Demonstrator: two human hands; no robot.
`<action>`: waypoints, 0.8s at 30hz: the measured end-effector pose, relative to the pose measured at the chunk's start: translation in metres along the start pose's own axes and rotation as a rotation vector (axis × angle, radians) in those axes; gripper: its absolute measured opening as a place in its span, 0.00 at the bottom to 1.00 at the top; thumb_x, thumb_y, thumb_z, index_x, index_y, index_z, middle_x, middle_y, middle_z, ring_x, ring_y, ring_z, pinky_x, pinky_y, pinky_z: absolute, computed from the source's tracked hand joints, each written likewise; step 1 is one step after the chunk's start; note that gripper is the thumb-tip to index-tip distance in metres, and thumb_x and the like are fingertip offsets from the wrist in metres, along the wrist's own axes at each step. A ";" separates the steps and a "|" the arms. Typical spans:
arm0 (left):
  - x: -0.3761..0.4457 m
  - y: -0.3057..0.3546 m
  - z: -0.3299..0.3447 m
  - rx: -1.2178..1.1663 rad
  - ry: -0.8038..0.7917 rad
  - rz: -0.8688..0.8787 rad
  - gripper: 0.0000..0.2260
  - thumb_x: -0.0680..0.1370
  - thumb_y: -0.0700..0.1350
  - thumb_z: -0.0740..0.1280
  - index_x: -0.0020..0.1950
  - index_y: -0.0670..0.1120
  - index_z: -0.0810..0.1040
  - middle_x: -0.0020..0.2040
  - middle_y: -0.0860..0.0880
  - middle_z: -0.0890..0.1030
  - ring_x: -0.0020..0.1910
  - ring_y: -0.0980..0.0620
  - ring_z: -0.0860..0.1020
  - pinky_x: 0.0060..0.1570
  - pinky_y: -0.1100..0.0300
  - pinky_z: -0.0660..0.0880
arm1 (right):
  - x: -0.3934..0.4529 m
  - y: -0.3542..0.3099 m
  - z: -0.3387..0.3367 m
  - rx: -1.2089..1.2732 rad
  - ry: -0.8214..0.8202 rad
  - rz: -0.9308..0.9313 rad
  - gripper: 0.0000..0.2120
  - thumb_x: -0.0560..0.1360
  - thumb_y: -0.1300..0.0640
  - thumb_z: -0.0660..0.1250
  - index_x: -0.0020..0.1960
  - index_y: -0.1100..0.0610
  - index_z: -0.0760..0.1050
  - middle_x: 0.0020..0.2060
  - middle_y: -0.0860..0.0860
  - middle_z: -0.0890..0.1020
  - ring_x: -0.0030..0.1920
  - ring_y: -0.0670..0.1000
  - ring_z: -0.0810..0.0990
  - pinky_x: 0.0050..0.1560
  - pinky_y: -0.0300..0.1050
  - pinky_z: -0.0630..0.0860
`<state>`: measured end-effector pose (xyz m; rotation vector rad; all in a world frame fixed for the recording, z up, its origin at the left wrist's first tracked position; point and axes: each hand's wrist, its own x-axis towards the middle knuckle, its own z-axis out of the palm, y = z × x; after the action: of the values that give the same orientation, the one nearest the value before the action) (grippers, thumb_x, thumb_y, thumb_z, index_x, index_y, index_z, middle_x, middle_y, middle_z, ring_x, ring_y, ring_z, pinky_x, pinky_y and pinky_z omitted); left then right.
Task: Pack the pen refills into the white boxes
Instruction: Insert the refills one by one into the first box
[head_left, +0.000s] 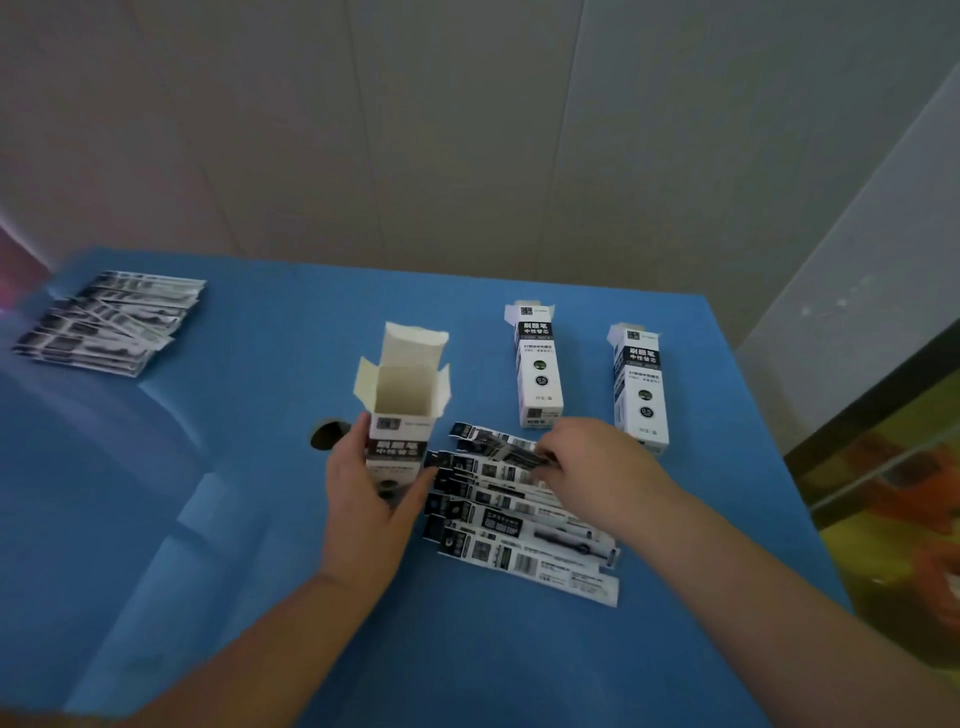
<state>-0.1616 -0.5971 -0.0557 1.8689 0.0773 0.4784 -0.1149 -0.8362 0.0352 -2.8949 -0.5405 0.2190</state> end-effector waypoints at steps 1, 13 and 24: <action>0.001 0.003 0.000 0.011 0.013 0.040 0.31 0.75 0.42 0.78 0.66 0.70 0.70 0.60 0.62 0.74 0.62 0.55 0.77 0.53 0.64 0.82 | 0.000 0.001 -0.003 0.019 -0.003 0.015 0.10 0.78 0.49 0.69 0.40 0.52 0.77 0.38 0.47 0.77 0.39 0.50 0.77 0.37 0.48 0.76; 0.004 -0.012 0.002 0.098 -0.065 -0.052 0.28 0.75 0.40 0.78 0.71 0.37 0.69 0.62 0.35 0.74 0.64 0.31 0.75 0.57 0.34 0.81 | -0.013 0.006 -0.052 0.273 0.196 0.145 0.17 0.78 0.46 0.70 0.33 0.50 0.72 0.27 0.47 0.78 0.30 0.47 0.78 0.27 0.42 0.68; -0.004 -0.007 0.004 0.221 -0.034 0.192 0.32 0.75 0.38 0.78 0.75 0.37 0.67 0.66 0.52 0.69 0.68 0.35 0.71 0.62 0.31 0.77 | -0.049 -0.034 -0.097 1.468 0.467 -0.004 0.02 0.70 0.51 0.76 0.39 0.49 0.85 0.43 0.54 0.88 0.46 0.55 0.88 0.45 0.50 0.85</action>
<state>-0.1630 -0.5992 -0.0644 2.1118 -0.0759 0.5893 -0.1546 -0.8382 0.1415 -1.4252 -0.1391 -0.0702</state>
